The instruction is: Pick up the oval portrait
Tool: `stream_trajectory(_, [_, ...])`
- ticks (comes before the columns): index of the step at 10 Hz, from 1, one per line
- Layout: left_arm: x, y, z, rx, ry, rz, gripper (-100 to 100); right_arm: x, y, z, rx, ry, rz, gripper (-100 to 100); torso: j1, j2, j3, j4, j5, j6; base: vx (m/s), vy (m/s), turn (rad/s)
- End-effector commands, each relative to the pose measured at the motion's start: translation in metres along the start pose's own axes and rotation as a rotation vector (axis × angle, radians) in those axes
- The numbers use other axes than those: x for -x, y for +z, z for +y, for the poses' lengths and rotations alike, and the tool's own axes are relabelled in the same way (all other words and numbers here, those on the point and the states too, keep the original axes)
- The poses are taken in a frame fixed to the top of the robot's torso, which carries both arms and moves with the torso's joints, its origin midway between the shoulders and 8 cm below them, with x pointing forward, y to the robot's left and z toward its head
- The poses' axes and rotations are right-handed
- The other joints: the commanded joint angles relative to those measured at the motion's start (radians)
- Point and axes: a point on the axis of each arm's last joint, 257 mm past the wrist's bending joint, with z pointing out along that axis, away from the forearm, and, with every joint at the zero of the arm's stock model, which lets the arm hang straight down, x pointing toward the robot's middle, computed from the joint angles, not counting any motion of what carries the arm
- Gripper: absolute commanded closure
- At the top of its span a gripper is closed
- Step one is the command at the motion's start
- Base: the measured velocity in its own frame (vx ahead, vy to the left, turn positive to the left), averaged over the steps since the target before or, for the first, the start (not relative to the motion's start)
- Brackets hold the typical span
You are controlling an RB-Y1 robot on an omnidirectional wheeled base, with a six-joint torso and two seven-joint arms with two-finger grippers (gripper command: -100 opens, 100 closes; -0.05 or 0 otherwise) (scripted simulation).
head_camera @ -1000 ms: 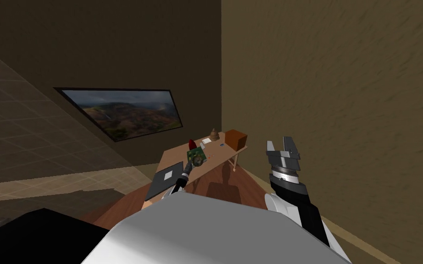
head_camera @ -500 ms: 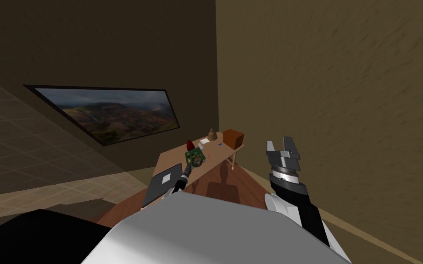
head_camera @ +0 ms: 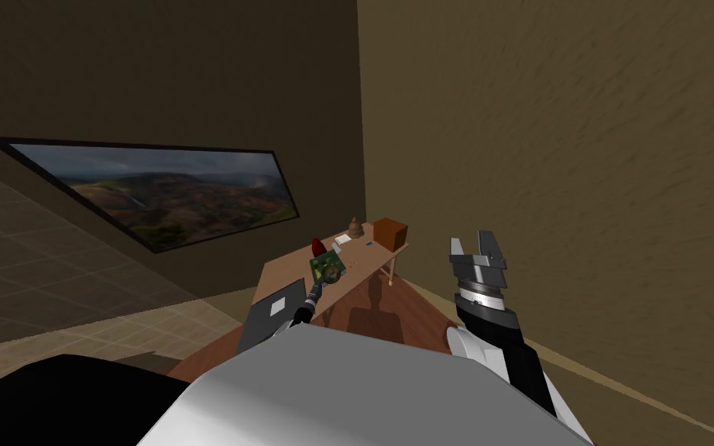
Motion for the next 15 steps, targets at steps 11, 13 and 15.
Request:
stream_trajectory(11, [0.011,-0.015,0.06,0.16,-0.002,0.002,-100,0.0,0.0,0.0,0.0,0.0,0.0,0,-0.002,-0.002,-0.001,0.0,0.0,0.0,0.013,0.015,-0.099])
stream_trajectory(13, [0.009,-0.013,0.055,0.146,-0.002,0.002,0,0.0,0.0,0.0,0.0,0.0,0.0,0,-0.002,-0.002,-0.001,0.0,0.0,0.0,0.009,0.002,-0.019])
stream_trajectory(15, [0.0,-0.001,0.052,0.146,-0.007,-0.023,-100,0.0,0.0,0.0,0.0,0.0,0.0,0,0.001,0.0,0.0,0.0,0.0,0.0,-0.028,0.082,-0.12])
